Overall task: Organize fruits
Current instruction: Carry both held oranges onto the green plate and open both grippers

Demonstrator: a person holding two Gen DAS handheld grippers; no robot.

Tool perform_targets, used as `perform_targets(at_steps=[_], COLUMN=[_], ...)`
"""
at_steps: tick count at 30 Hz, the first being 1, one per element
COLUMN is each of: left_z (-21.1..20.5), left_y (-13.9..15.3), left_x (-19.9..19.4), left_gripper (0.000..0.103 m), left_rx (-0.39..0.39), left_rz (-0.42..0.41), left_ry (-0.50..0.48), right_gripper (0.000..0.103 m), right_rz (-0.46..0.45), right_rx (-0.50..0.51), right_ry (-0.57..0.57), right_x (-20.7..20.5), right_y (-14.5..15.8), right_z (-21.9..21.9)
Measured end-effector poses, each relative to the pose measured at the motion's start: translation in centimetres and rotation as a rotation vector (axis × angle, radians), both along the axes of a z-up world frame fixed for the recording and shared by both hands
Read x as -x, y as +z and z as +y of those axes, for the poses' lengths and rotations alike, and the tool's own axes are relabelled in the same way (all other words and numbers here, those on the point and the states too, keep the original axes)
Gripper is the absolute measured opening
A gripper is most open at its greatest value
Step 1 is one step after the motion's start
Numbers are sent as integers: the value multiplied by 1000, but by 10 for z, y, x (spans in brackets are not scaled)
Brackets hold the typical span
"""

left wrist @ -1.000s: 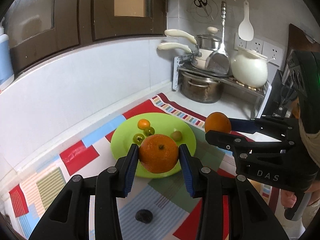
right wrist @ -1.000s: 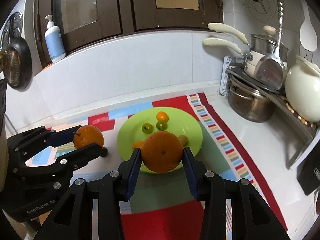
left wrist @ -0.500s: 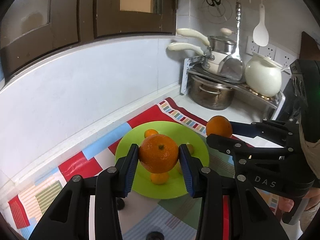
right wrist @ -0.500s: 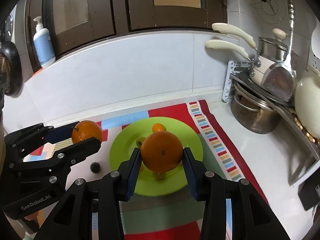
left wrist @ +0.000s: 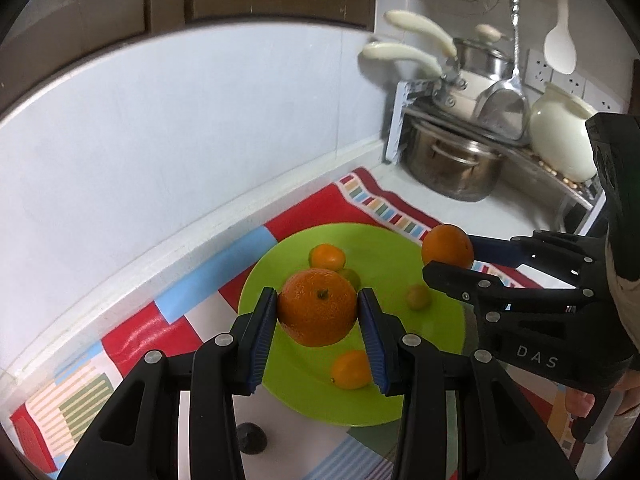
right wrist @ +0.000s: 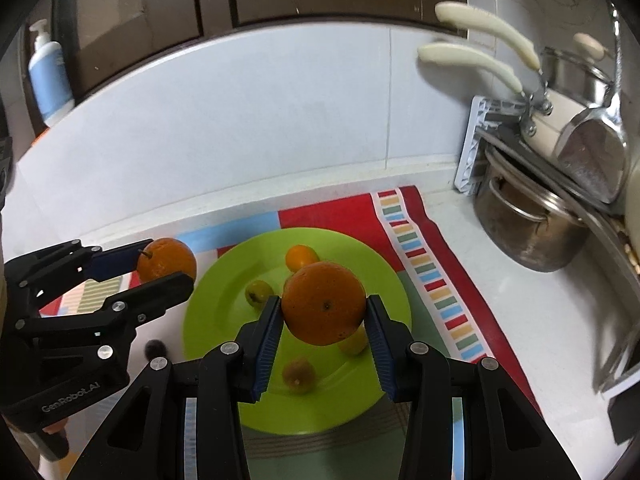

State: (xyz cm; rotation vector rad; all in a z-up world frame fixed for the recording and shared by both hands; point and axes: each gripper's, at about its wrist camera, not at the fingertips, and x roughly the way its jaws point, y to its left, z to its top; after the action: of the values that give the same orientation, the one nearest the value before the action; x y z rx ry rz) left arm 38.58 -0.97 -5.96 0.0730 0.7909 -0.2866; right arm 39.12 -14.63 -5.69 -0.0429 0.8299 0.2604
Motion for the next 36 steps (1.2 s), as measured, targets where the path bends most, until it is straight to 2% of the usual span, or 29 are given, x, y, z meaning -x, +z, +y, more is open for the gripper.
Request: perform_targets(at_steps=[10,21,22,24,25,27,36], left_z=[7,6,5,5,6,7,16], left_y=[-34,-49,-49,-47,-46,-41,-13], left_x=[-22,-33,-34,-33,-32,-30,-3], left_gripper=[41,41,42,55,58,59,60], left_rx=[-9,-20,-22,-22,-23,-25,-35], left_rz=[82,115,118,104,97,83,24], left_ry=[9,-16,-18,-17,-14,-8,25], right_gripper=[43,43,43,43,45,58,59], right_rz=[66,96,96,100,95,78,36], right_rx=[14,20,23,31,33,39,37], right_ry=[8,4,3,2,-1,-8,-46], right_x=[-27,-39,-40,-41,-40,-38,-16], right_y=[-34,-49,-50,-50,-50,-46,-23], right_z=[6,6,5,5,5,3,-4])
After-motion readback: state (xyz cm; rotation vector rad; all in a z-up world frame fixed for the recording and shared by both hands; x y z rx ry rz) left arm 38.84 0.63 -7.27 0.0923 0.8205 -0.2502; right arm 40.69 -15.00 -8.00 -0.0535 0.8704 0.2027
